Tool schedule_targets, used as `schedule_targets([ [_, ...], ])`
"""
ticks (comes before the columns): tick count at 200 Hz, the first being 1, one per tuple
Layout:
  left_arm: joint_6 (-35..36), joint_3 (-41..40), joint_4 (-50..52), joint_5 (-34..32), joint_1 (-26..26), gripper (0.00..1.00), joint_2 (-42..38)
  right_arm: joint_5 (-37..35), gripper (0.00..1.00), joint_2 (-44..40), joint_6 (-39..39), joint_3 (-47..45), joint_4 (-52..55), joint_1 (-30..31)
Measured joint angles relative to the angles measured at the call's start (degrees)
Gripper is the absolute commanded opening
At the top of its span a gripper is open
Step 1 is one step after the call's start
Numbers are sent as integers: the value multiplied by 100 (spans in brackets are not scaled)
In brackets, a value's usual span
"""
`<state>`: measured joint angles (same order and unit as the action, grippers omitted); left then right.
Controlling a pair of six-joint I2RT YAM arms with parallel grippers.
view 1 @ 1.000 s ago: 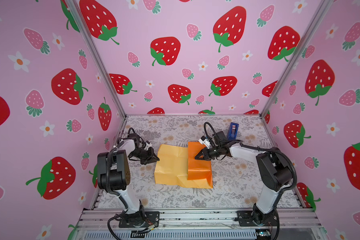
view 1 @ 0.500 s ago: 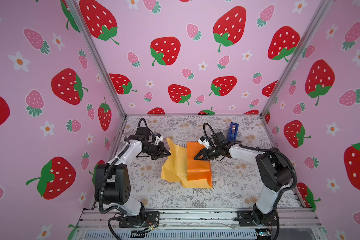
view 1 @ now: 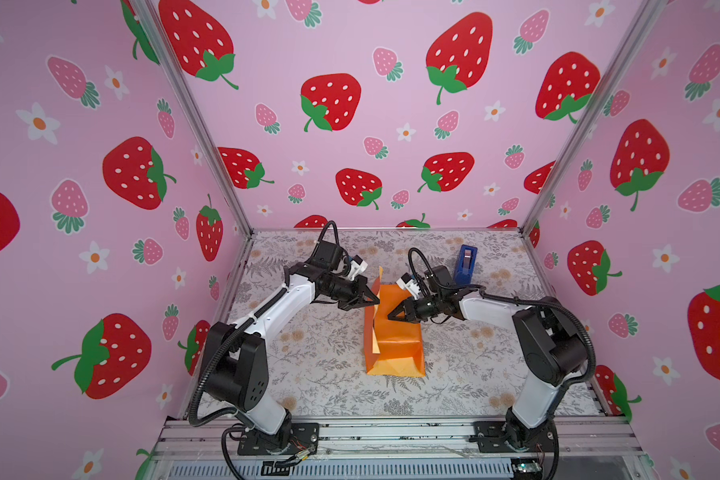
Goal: Wrap a gift box in wrapping paper
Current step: Fold the wrapping paper in the gift box.
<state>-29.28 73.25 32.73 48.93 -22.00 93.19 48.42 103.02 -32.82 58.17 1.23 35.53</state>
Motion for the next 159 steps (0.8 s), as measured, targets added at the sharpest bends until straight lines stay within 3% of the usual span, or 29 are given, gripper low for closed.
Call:
schedule_targets([
  [53, -511, 345, -713, 9, -557, 0, 669, 22, 23, -20, -142, -109, -295, -2],
  [95, -702, 345, -1021, 197, -667, 0, 1073, -9, 25, -105, -264, -179, -330, -15],
  [159, -699, 345, -1091, 208, -664, 0, 1182, -330, 25, -1088, -125, -470, 883, -310],
])
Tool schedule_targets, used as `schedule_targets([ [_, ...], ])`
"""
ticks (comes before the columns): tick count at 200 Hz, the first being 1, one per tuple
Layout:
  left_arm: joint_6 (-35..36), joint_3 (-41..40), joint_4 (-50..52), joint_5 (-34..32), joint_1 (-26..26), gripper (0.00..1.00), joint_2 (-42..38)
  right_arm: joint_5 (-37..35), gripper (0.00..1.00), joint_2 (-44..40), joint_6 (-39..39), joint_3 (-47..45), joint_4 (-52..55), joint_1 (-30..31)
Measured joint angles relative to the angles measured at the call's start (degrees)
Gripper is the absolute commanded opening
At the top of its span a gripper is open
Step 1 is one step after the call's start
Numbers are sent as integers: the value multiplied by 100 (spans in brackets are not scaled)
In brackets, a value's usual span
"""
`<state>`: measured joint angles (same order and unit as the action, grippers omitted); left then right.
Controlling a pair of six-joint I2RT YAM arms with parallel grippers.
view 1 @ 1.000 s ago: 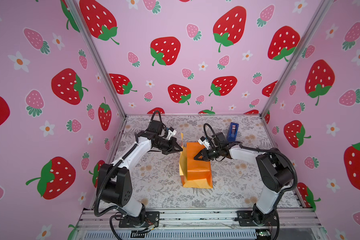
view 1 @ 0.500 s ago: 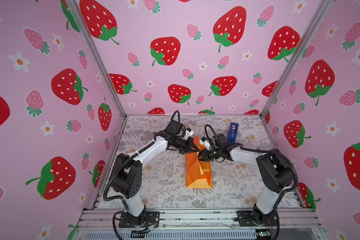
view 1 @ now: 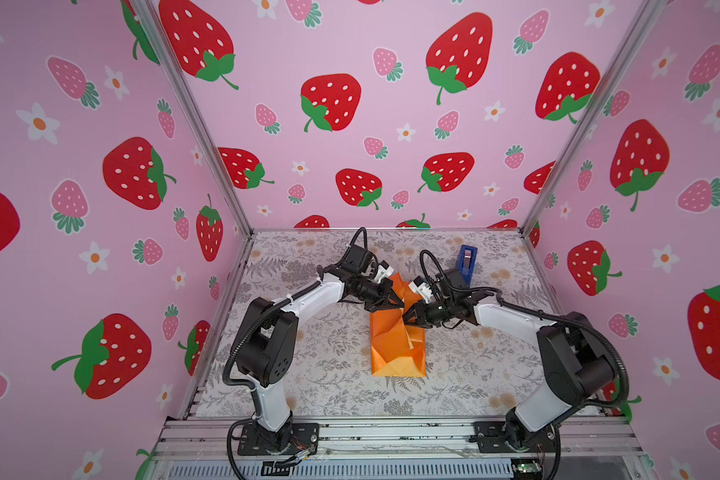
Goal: Wrap a gift box in wrapping paper
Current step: Fold the wrapping paper in the gift box.
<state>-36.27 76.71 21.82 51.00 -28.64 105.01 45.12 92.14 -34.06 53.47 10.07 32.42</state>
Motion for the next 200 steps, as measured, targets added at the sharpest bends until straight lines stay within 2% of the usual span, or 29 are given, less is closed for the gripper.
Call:
schedule_targets([
  [43, -2, 13, -2, 0, 7, 0, 50, 109, 23, -50, 66, -358, -11, -258],
  [119, 7, 177, -7, -7, -61, 0, 271, 595, 24, 203, -122, -345, -525, -61],
  [140, 28, 177, 74, -63, -61, 0, 481, 442, 23, -90, -94, -352, -256, -404],
  [168, 79, 219, 249, -101, -61, 0, 529, -20, 23, -634, 9, -400, 7, -1189],
  [182, 103, 295, 271, -101, -61, 0, 531, -262, 23, -612, 109, -426, 90, -1436],
  [200, 114, 389, 271, -98, -61, 0, 529, -424, 23, -356, 188, -481, 160, -1469],
])
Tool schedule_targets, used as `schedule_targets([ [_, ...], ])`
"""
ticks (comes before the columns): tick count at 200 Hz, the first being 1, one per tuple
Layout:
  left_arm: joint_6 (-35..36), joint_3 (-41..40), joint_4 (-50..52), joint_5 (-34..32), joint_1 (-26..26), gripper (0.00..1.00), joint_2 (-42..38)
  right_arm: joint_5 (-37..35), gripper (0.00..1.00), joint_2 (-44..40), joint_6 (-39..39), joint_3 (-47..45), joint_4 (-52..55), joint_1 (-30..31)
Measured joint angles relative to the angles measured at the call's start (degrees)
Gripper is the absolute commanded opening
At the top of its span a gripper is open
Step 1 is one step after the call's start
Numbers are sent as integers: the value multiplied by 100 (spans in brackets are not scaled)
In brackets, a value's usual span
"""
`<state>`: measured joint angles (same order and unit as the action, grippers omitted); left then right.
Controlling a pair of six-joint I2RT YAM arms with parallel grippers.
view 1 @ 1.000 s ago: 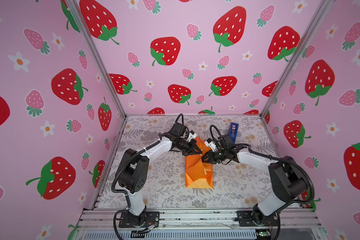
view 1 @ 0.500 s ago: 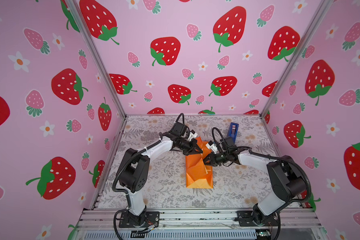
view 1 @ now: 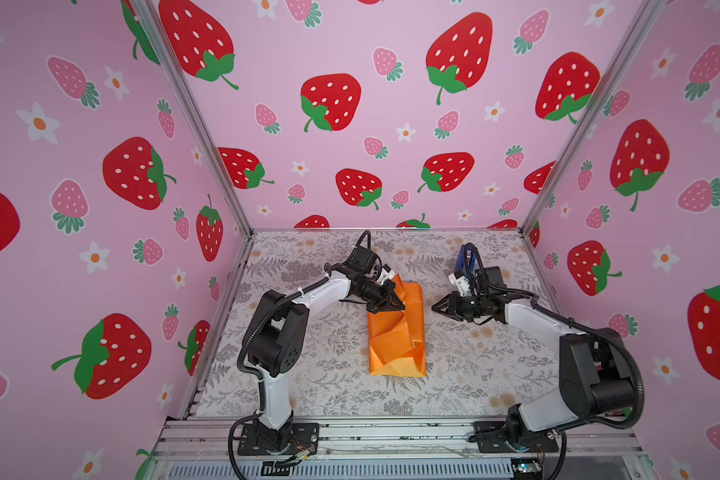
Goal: Wrap a gift box in wrapping paper
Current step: Fold the wrapping paper in the gift box.
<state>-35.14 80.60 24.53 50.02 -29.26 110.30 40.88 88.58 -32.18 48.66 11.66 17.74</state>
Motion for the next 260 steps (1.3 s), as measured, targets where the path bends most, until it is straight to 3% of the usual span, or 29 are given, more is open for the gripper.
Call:
schedule_targets([
  [45, -2, 166, 24, 9, -59, 0, 0, 205, 24, 503, -39, -142, -188, 195],
  [121, -4, 378, 114, 28, -273, 0, 26, 483, 23, 549, -247, -138, -584, 516],
  [172, -129, 389, -197, 170, -376, 0, 625, 522, 23, 549, -254, -138, -632, 525],
  [183, -151, 389, -245, 170, -422, 4, 748, 522, 23, 549, -254, -138, -632, 525],
  [192, -175, 387, -273, 168, -446, 17, 828, 520, 23, 549, -256, -138, -632, 525],
  [216, -249, 358, -514, 297, -468, 32, 846, 498, 23, 542, -256, -140, -619, 525],
  [260, -291, 299, -778, 382, -472, 29, 844, 258, 23, 260, -258, -111, -345, 503],
])
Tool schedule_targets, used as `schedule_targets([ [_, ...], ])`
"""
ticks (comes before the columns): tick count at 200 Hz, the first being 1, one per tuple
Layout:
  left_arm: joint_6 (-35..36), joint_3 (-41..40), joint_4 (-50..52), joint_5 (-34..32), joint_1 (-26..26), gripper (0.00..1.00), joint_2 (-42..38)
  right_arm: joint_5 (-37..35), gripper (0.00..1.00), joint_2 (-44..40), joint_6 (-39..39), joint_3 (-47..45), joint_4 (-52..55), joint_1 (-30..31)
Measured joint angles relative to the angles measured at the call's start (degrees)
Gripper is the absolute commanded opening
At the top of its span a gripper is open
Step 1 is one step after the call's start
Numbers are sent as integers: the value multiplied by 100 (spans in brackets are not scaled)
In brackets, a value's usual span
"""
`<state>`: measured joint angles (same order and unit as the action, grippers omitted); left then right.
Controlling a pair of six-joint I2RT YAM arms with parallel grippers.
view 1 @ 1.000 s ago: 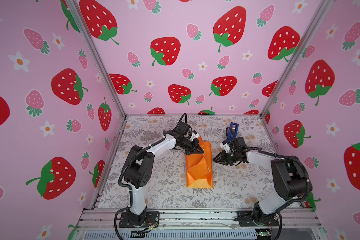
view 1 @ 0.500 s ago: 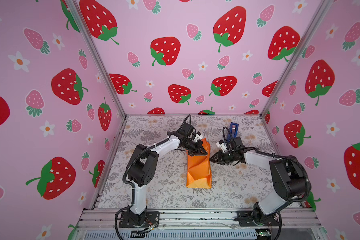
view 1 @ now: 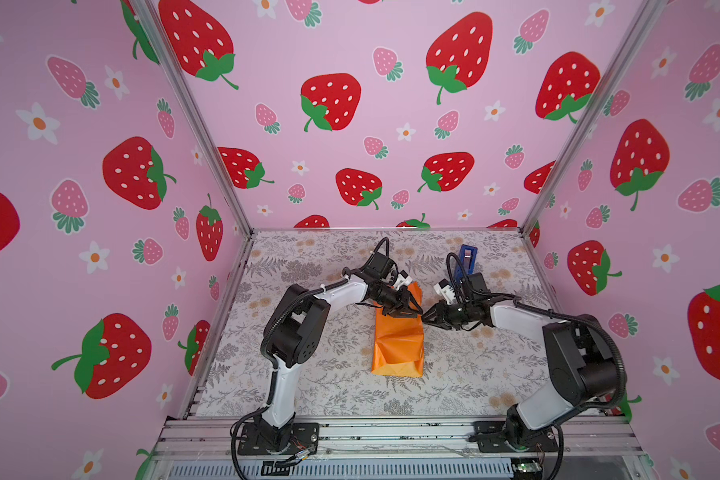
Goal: Wrap a gift box in wrapping paper
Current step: Fold the wrapping paper in the gift box.
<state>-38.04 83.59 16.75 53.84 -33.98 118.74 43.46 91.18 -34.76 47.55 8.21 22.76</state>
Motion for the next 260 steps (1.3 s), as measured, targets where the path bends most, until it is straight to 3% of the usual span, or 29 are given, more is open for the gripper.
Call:
schedule_targets([
  [34, -35, -83, -81, -4, 31, 16, 2, -160, 23, -372, -11, 197, 223, -24],
  [77, -87, -168, -157, -48, 33, 0, 2, 501, 20, -330, -315, 153, -319, 17],
  [119, -83, -173, -140, -83, 50, 0, 2, 765, 19, 85, -435, 24, -562, 52],
  [195, -70, -129, 42, -162, 94, 0, -63, 518, 19, 234, -245, 15, -476, 28],
  [260, 586, 319, 1270, -610, 94, 0, -1174, 455, 19, 286, -173, 17, -391, 48],
])
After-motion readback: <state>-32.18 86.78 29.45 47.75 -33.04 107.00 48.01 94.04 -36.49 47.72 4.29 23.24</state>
